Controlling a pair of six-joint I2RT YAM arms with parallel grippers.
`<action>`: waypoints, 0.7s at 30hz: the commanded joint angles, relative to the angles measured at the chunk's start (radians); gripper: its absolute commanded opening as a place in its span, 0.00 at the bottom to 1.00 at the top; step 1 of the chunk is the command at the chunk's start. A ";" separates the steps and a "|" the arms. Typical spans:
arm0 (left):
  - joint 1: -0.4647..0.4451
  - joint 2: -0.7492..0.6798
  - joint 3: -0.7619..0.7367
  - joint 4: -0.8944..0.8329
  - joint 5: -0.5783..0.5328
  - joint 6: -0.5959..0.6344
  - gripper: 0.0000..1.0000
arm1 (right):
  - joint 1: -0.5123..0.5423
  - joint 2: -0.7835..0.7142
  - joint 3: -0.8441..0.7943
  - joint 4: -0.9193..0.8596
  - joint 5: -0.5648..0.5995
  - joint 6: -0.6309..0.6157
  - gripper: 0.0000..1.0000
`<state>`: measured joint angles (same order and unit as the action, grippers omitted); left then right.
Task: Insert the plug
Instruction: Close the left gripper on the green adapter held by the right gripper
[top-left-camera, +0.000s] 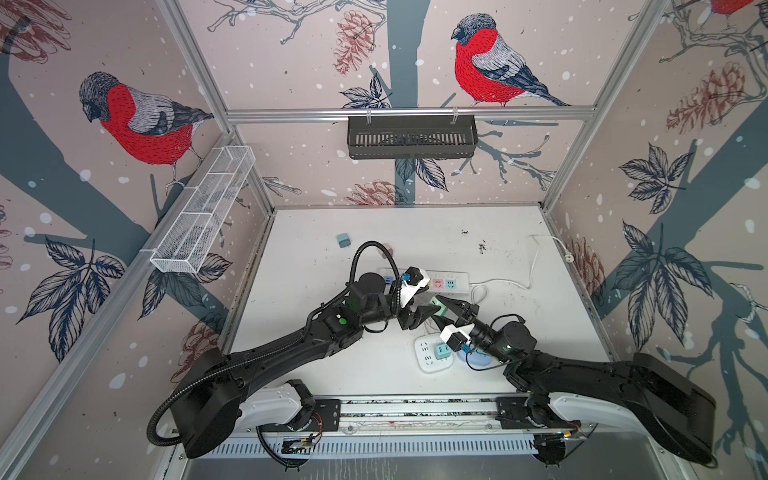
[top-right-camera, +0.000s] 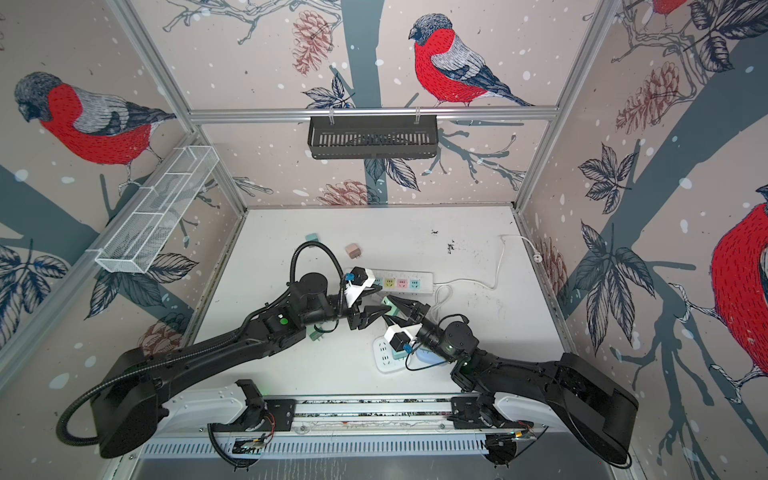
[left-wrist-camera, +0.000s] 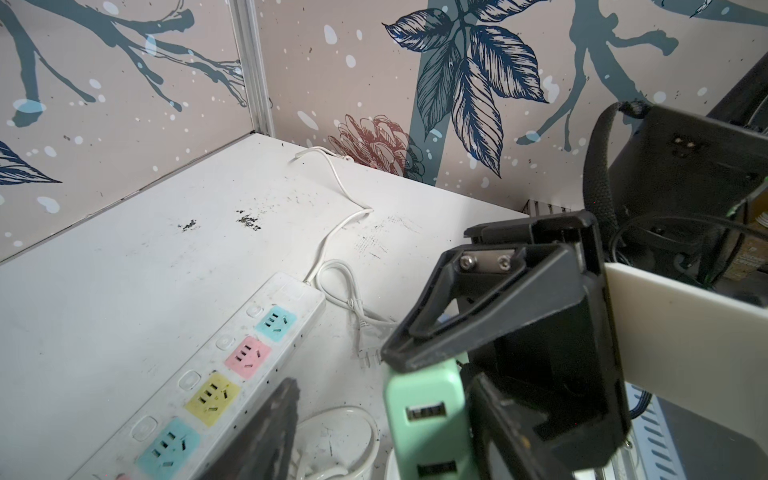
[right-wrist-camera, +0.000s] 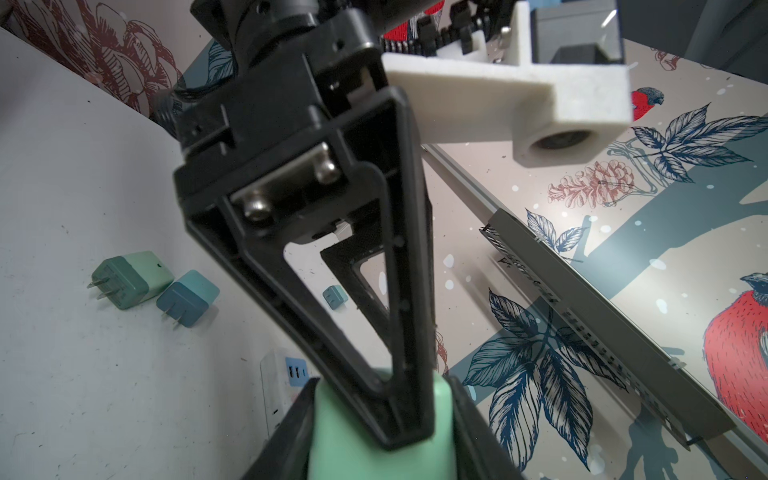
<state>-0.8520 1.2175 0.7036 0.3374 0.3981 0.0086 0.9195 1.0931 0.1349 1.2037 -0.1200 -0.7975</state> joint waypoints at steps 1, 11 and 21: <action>-0.001 0.030 0.030 -0.043 0.022 0.019 0.63 | 0.002 -0.002 0.002 0.034 -0.003 -0.006 0.01; -0.005 0.104 0.101 -0.122 0.095 0.036 0.57 | 0.002 0.010 0.001 0.060 0.039 -0.012 0.01; -0.007 0.155 0.143 -0.163 0.131 0.048 0.11 | 0.002 0.005 0.000 0.054 0.033 -0.011 0.02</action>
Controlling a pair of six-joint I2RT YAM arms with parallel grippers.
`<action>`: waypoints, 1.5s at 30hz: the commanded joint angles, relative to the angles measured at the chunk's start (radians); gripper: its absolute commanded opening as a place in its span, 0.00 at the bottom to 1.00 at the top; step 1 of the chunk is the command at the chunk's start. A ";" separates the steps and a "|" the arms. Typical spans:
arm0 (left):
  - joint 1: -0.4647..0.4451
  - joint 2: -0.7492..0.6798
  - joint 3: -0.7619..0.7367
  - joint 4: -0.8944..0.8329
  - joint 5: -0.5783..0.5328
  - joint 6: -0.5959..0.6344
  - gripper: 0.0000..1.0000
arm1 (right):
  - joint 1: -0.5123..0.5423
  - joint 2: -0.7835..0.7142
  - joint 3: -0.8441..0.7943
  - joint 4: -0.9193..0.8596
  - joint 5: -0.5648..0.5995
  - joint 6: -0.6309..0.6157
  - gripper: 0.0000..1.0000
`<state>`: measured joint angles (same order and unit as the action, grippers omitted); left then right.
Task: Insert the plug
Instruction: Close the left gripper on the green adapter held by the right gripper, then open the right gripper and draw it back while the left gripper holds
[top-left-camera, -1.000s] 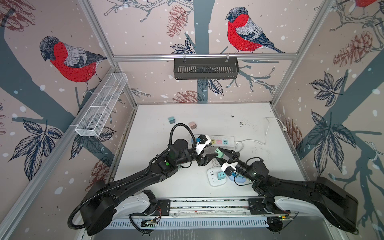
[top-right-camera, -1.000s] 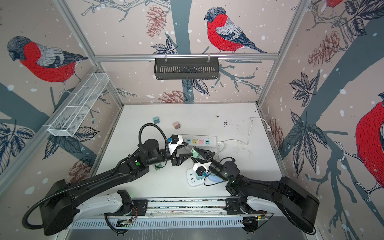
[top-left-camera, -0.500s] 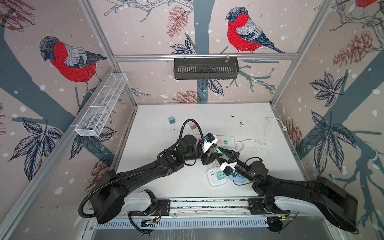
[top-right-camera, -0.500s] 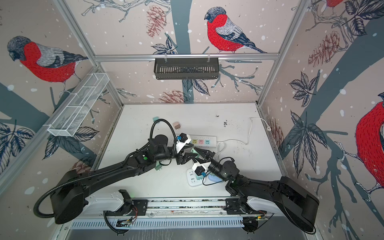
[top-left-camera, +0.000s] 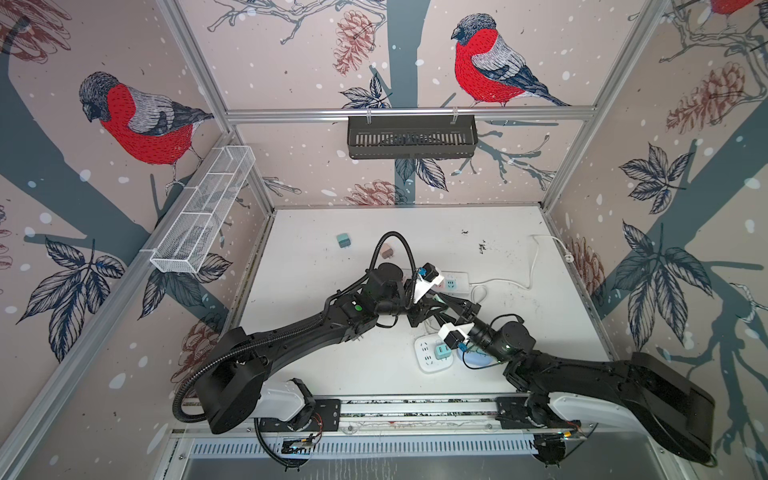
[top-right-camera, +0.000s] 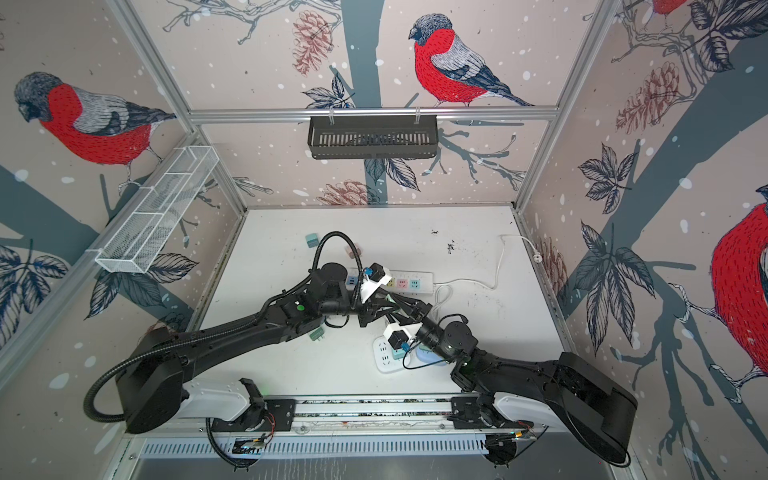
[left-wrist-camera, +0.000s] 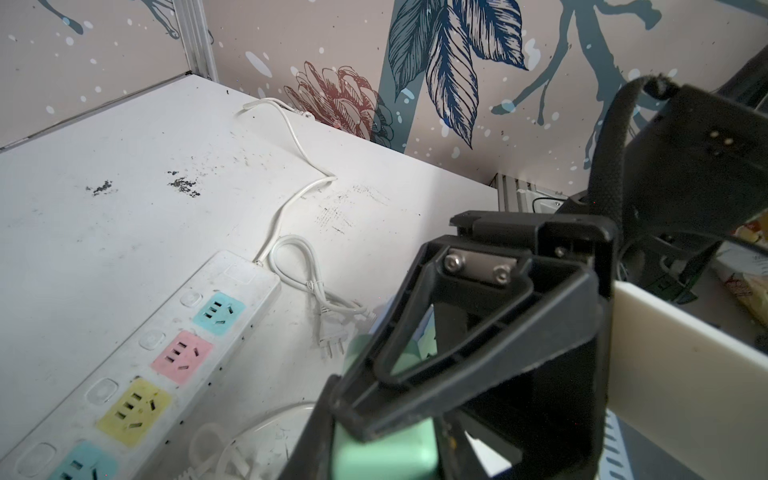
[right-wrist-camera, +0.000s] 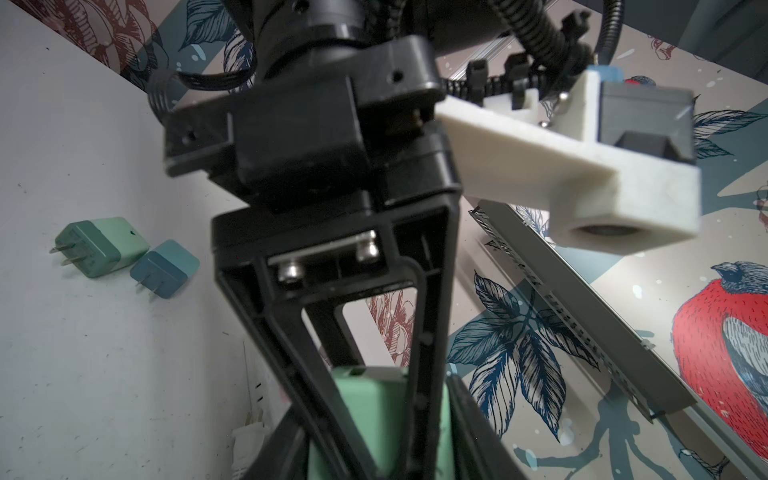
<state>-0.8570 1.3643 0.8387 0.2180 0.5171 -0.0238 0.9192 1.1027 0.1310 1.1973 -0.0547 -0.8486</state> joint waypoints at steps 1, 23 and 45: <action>-0.001 0.011 0.008 -0.045 0.008 0.081 0.06 | 0.003 -0.003 0.004 0.060 -0.033 0.040 0.02; -0.002 -0.380 -0.288 0.208 -0.282 0.150 0.00 | -0.027 -0.068 -0.055 0.148 -0.036 0.079 0.99; -0.042 -0.383 -0.140 -0.371 -0.411 0.274 0.00 | -0.279 -0.171 -0.052 0.097 -0.024 0.412 1.00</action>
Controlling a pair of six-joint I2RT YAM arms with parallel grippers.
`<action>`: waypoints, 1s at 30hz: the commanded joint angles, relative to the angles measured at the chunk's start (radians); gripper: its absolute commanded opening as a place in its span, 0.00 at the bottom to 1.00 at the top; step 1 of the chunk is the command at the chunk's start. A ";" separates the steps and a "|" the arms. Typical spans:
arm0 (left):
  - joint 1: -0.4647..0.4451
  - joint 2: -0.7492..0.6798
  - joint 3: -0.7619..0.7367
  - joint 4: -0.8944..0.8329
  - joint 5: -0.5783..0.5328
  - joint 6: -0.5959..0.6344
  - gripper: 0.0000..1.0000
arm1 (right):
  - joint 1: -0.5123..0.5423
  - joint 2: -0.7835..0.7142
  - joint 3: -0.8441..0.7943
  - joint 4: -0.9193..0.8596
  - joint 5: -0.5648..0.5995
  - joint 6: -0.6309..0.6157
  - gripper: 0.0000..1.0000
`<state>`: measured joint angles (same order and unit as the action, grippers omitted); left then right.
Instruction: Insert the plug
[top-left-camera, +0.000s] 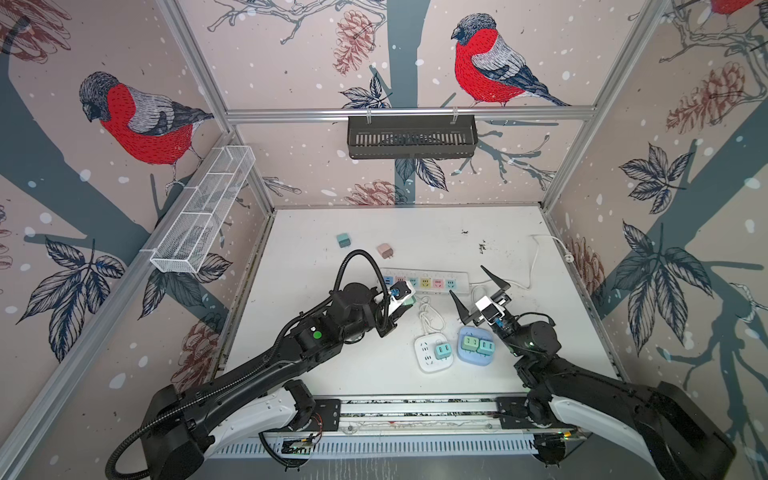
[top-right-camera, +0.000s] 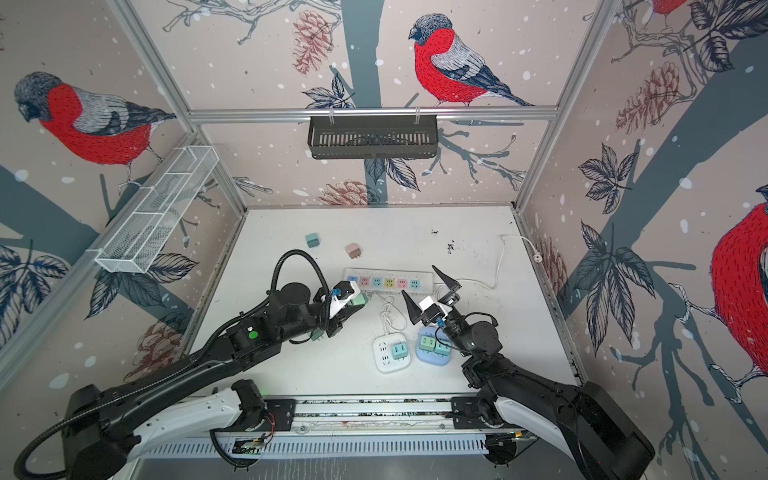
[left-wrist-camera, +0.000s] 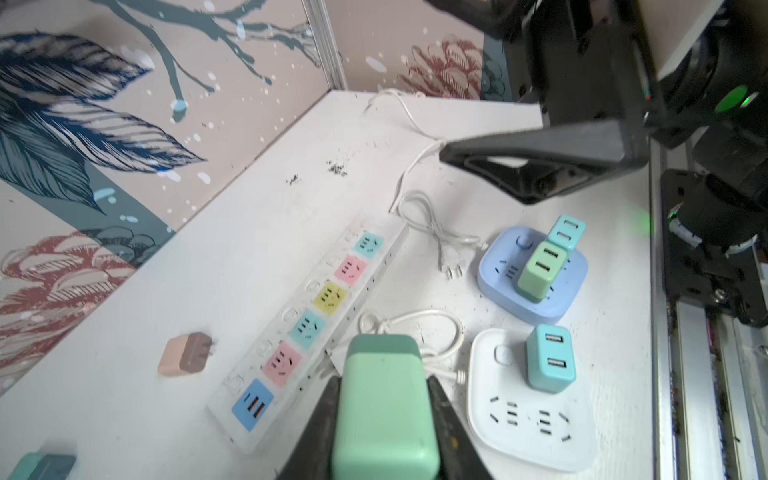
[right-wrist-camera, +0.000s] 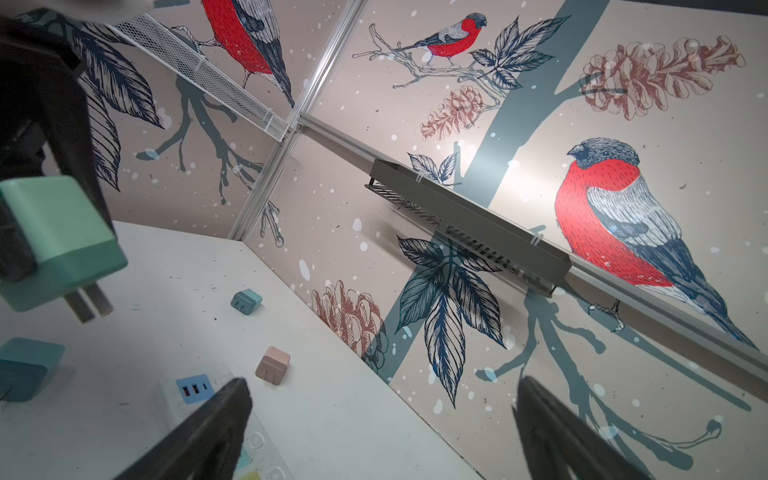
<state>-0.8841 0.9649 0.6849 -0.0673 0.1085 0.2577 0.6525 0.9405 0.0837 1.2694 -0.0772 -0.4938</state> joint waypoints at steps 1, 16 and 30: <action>-0.027 0.022 0.012 -0.093 -0.003 0.004 0.00 | -0.017 -0.011 -0.006 0.025 -0.003 0.063 1.00; -0.284 0.198 0.094 -0.244 -0.168 0.051 0.00 | -0.101 0.023 0.020 0.027 0.030 0.158 1.00; -0.352 0.499 0.240 -0.348 -0.130 -0.046 0.00 | -0.240 0.030 0.025 0.044 0.066 0.343 1.00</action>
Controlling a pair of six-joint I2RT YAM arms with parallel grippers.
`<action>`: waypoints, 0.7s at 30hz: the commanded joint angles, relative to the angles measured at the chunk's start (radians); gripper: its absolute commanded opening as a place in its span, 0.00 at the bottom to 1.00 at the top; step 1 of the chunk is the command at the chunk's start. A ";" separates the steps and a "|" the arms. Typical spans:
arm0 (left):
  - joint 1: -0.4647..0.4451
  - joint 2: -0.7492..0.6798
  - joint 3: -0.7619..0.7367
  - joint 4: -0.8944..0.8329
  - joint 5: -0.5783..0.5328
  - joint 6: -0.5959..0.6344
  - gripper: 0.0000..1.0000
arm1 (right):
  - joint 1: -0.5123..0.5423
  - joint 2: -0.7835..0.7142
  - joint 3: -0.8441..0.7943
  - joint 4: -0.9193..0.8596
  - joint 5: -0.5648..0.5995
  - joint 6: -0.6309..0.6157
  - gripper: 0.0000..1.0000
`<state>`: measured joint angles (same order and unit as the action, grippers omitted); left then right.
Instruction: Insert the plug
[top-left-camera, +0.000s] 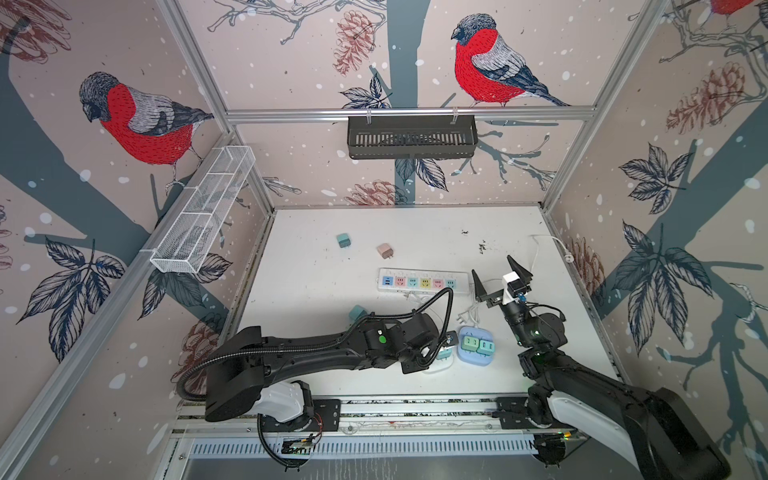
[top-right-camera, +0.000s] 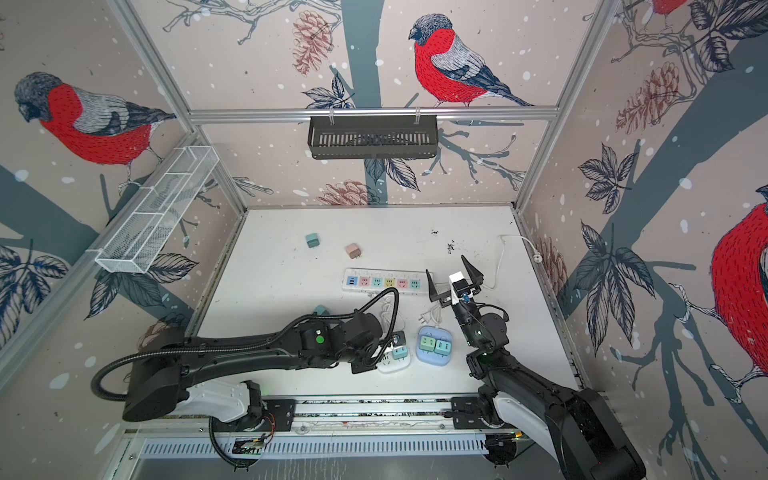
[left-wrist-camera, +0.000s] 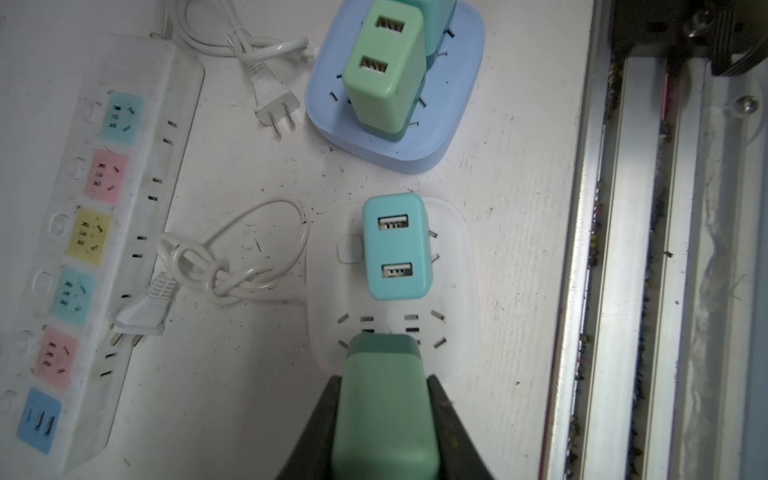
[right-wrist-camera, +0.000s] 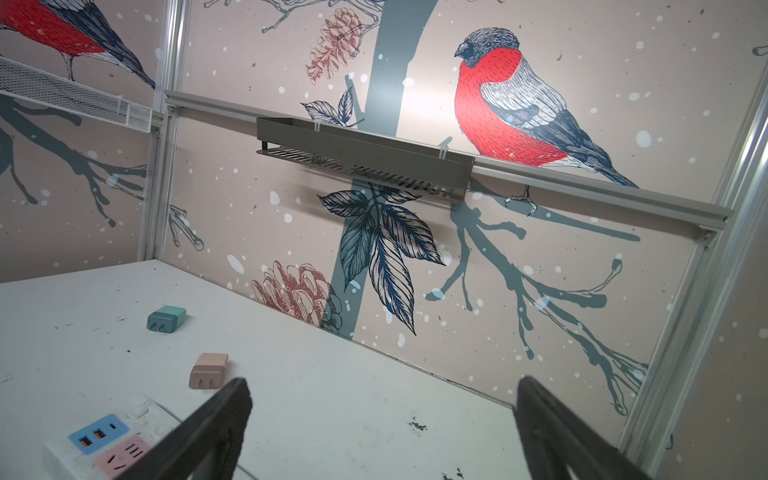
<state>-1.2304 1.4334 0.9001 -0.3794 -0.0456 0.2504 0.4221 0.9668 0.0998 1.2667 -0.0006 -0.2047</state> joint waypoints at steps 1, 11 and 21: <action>-0.007 0.046 0.033 -0.040 0.024 -0.046 0.00 | -0.009 0.006 0.011 0.043 -0.018 0.054 1.00; -0.008 0.073 0.040 -0.030 0.031 -0.050 0.00 | -0.015 0.018 0.023 0.033 -0.025 0.059 1.00; -0.009 0.103 0.050 -0.034 0.043 -0.074 0.00 | -0.014 0.028 0.037 0.012 -0.047 0.057 1.00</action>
<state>-1.2373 1.5288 0.9428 -0.4049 -0.0174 0.1833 0.4072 0.9936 0.1276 1.2602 -0.0307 -0.1570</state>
